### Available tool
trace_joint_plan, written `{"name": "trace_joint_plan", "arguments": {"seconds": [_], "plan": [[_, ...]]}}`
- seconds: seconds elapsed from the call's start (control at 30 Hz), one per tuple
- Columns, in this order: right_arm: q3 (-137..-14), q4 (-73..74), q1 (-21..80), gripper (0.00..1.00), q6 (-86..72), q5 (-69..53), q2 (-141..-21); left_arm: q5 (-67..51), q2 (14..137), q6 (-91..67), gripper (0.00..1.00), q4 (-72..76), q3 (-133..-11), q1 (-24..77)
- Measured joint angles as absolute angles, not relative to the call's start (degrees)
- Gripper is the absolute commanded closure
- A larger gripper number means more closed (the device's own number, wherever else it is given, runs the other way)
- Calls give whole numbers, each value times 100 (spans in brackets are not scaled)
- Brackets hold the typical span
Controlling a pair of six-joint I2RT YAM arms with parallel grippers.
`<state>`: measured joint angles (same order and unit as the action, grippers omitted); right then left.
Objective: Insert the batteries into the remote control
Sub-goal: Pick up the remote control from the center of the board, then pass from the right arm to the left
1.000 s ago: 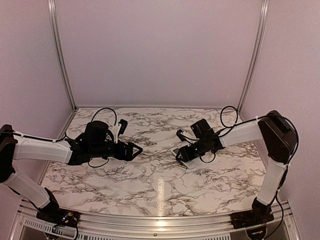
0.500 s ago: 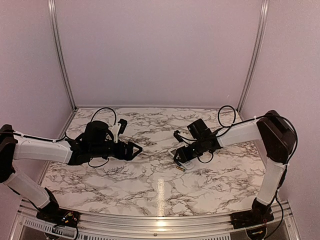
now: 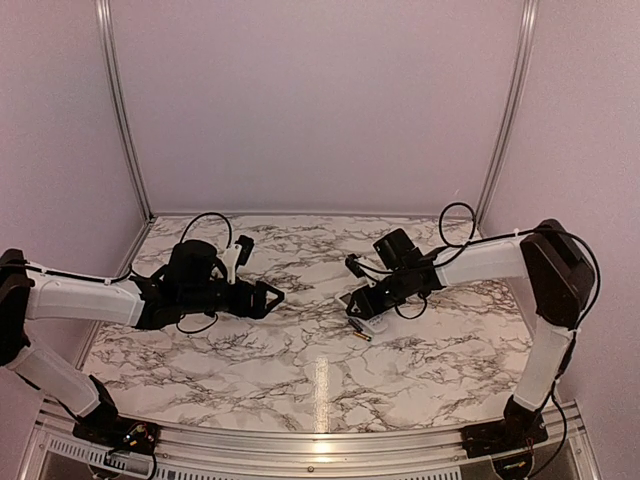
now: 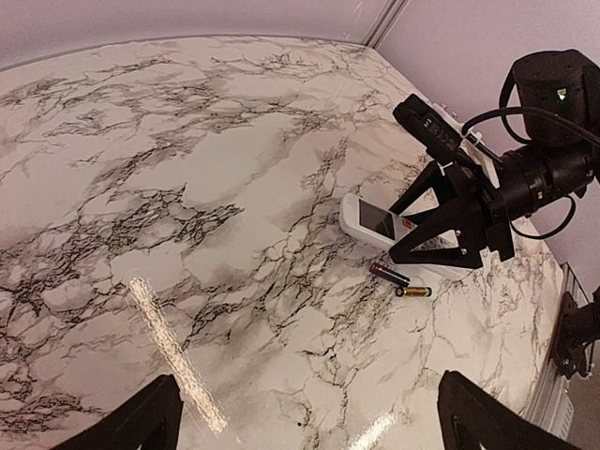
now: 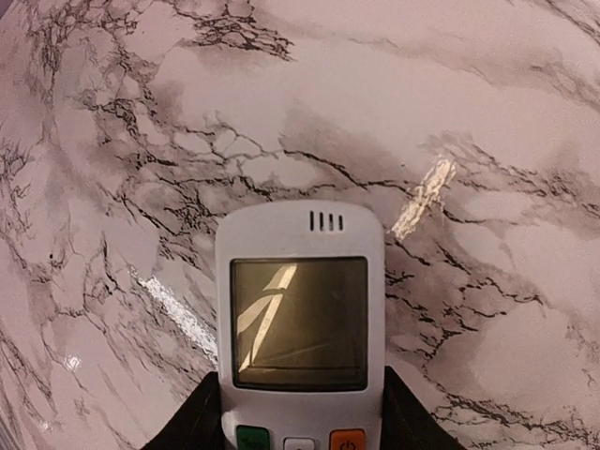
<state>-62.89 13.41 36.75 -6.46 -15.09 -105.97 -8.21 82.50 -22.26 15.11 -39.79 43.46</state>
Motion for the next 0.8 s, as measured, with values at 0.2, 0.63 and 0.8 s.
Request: {"name": "trace_joint_plan", "arguments": {"seconds": [0.2, 0.63, 0.8], "plan": [[-6484, 1249, 3673, 75, -727, -1955, -10049, -808, 7933, -2206, 1, 1627, -3962, 4351], [-6755, -1011, 4007, 80, -2445, -2637, -9474, -510, 7703, -2346, 1, 2296, -3992, 4895], [-6674, -1411, 4366, 83, -2895, -2091, -9474, -80, 8121, -2517, 1, 2335, -4307, 5186]]}}
